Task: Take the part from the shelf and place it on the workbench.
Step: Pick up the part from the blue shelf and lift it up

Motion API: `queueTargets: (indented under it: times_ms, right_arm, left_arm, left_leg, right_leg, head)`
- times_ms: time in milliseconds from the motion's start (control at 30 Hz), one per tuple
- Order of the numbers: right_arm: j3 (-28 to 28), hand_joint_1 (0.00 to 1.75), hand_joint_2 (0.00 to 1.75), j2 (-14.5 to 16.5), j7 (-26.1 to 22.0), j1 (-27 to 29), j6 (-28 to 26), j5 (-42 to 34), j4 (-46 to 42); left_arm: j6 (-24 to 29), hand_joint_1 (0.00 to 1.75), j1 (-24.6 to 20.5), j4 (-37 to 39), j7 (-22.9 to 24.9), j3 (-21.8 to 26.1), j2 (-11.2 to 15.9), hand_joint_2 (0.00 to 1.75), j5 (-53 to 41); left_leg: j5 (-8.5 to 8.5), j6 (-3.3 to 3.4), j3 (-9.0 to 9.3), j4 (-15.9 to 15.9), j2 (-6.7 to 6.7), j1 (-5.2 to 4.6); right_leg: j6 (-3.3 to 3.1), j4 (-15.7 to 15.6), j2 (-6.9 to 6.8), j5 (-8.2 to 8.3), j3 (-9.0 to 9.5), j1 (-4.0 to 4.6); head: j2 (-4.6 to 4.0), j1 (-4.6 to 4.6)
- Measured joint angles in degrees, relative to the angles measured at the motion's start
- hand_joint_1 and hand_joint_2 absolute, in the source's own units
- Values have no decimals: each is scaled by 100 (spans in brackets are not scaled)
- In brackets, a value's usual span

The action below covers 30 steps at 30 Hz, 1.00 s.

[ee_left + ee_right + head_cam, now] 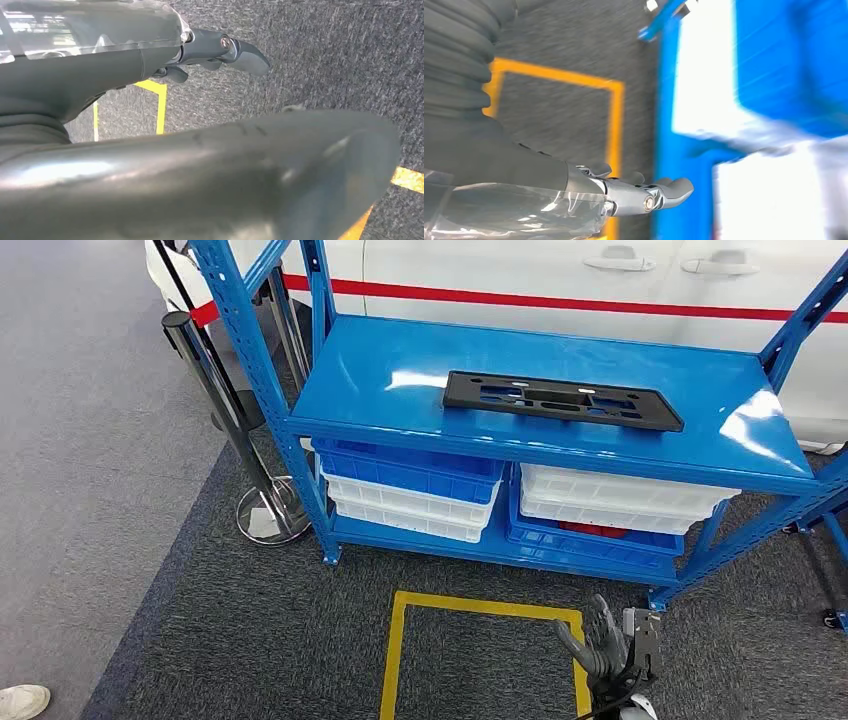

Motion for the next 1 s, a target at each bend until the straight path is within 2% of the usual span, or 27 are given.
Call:
queueTargets:
  times_ms: [200,267,333,367,433,467,500,533,600,633,667,767,833,867,933,967,1000]
  right_arm:
    - [550,0,175,65,-161,84,245,-440,-759]
    - [759,0,87,78,-229,108,352,-602,-1068]
    - [971,0,0,84,-286,130,460,-756,-1380]
    - [1092,0,0,84,-314,144,515,-831,-1538]
    - [1359,0,0,84,-363,188,623,-977,-1855]
    - [1492,0,0,84,-383,216,670,-1043,-2005]
    - [1618,0,0,84,-403,242,714,-1104,-2155]
    - [1731,0,0,84,-423,260,752,-1160,-2295]
    - [1973,0,0,84,-481,272,835,-1279,-2606]
    - [2105,0,0,84,-512,275,879,-1340,-2763]
    - [2244,0,0,83,-543,286,922,-1402,-2925]
    - [2658,0,0,82,-636,340,1051,-1590,-3397]
    - [2931,0,0,82,-701,353,1159,-1721,-3719]
    - [3063,0,0,82,-736,357,1220,-1785,-3868]
    - [3339,0,0,81,-794,366,1368,-1921,-4151]
    - [3475,0,0,80,-823,371,1451,-1991,-4282]
    - [3604,0,0,80,-848,374,1541,-2066,-4414]
  left_arm:
    - [2,0,-46,25,-10,203,-19,0,-140]
    - [3,0,-58,31,-13,271,-30,0,-191]
    - [6,0,-76,39,-17,335,-48,0,-244]
    - [7,0,-87,45,-20,368,-60,0,-272]
    - [8,0,-102,55,-25,436,-77,0,-330]
    - [8,0,-106,60,-26,469,-87,0,-357]
    - [7,0,-109,66,-27,502,-95,0,-383]
    - [7,0,-112,72,-29,533,-104,0,-405]
    - [4,0,-119,86,-36,595,-125,0,-456]
    - [3,0,-128,91,-41,627,-134,0,-484]
    - [2,0,-138,95,-46,661,-140,0,-512]
    - [1,0,-161,106,-60,762,-149,0,-590]
    - [2,0,-177,111,-67,825,-158,0,-639]
    - [4,0,-187,115,-68,853,-162,0,-666]
    - [16,0,-197,127,-67,904,-169,0,-714]
    - [30,0,-197,134,-62,925,-174,0,-742]
    - [52,0,-196,139,-54,941,-179,0,-771]
  left_leg:
    - [-7,31,-35,60,-8,-34]
    - [25,71,-25,20,-5,-16]
    - [83,137,5,-60,11,17]
    - [107,165,17,-90,20,31]
    - [118,181,4,-92,28,18]
    - [116,179,0,-85,26,14]
    - [110,171,0,-74,21,14]
    - [99,157,3,-57,13,17]
    - [51,99,7,-2,-2,23]
    - [21,62,-3,42,-7,15]
    - [0,25,-18,73,-9,7]
    - [-23,-78,-43,90,-8,5]
    - [-155,-145,-106,248,-7,24]
    - [-305,-173,-211,485,-8,34]
    - [-674,-214,-571,1262,-7,49]
    - [-781,-224,-740,1605,-7,54]
    - [-781,-228,-834,1777,-7,55]
  right_leg:
    - [37,-9,-6,23,-12,-38]
    - [66,-10,-7,23,-12,-38]
    - [78,202,-16,-139,-104,-25]
    - [76,484,-22,-312,-231,-20]
    - [72,1266,-28,-678,-596,-17]
    - [73,1562,-29,-759,-739,-18]
    - [72,1653,-31,-720,-791,-21]
    - [68,1515,-33,-570,-733,-25]
    - [47,790,-42,-171,-395,-33]
    - [28,463,-43,-54,-249,-25]
    - [6,259,-43,-7,-164,-16]
    - [-94,183,-31,-26,-161,13]
    - [-166,164,-35,-16,-154,0]
    - [-191,154,-43,-13,-150,-9]
    - [-219,155,-56,-18,-152,1]
    - [-224,156,-58,-21,-152,7]
    - [-226,157,-58,-23,-148,11]
  head:
    - [0,-3]
    - [0,-3]
    - [0,5]
    - [0,11]
    - [0,18]
    - [0,18]
    - [0,18]
    - [0,19]
    - [0,19]
    - [0,18]
    - [0,17]
    - [0,16]
    - [0,12]
    - [0,8]
    - [0,4]
    - [0,5]
    - [0,5]
